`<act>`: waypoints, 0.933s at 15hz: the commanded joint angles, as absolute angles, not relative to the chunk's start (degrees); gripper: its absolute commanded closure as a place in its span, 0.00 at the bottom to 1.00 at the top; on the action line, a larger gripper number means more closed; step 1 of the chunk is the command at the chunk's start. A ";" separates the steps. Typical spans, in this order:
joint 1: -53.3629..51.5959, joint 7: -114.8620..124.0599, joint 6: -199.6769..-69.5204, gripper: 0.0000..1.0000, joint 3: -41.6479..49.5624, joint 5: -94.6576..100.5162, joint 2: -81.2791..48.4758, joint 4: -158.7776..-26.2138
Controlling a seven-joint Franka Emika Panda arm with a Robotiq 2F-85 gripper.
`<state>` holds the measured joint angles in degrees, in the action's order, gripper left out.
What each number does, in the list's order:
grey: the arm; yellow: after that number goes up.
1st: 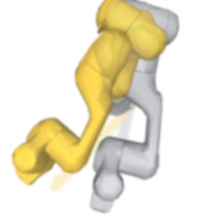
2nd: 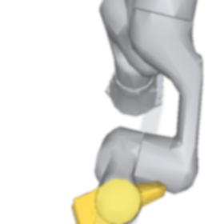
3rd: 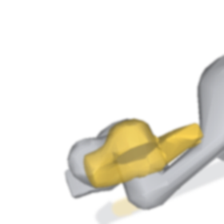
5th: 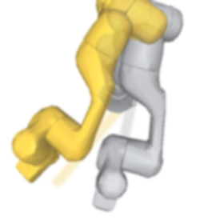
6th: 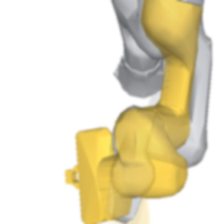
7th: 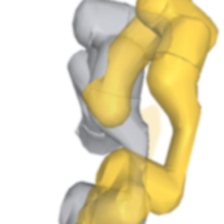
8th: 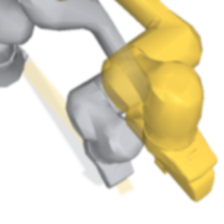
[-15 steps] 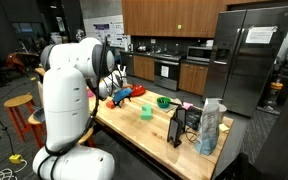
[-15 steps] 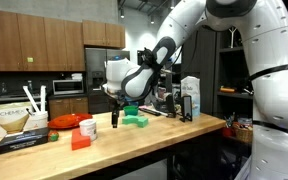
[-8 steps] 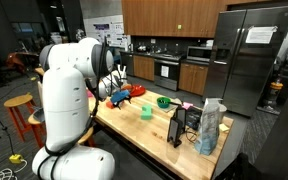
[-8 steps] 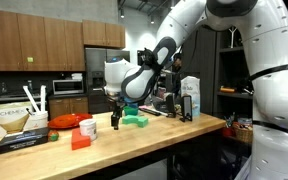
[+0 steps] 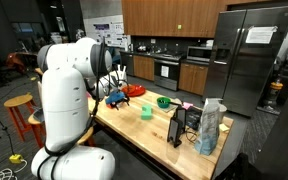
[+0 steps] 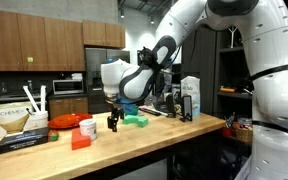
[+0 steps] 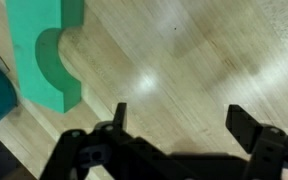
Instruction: Push the white tin to left
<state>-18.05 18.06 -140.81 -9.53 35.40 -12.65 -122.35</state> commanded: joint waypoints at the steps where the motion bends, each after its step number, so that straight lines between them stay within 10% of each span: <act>1: -19.40 24.02 -138.42 0.00 -8.86 36.88 -11.85 -122.28; 14: -20.98 45.73 -134.21 0.00 -9.31 49.29 -12.20 -121.70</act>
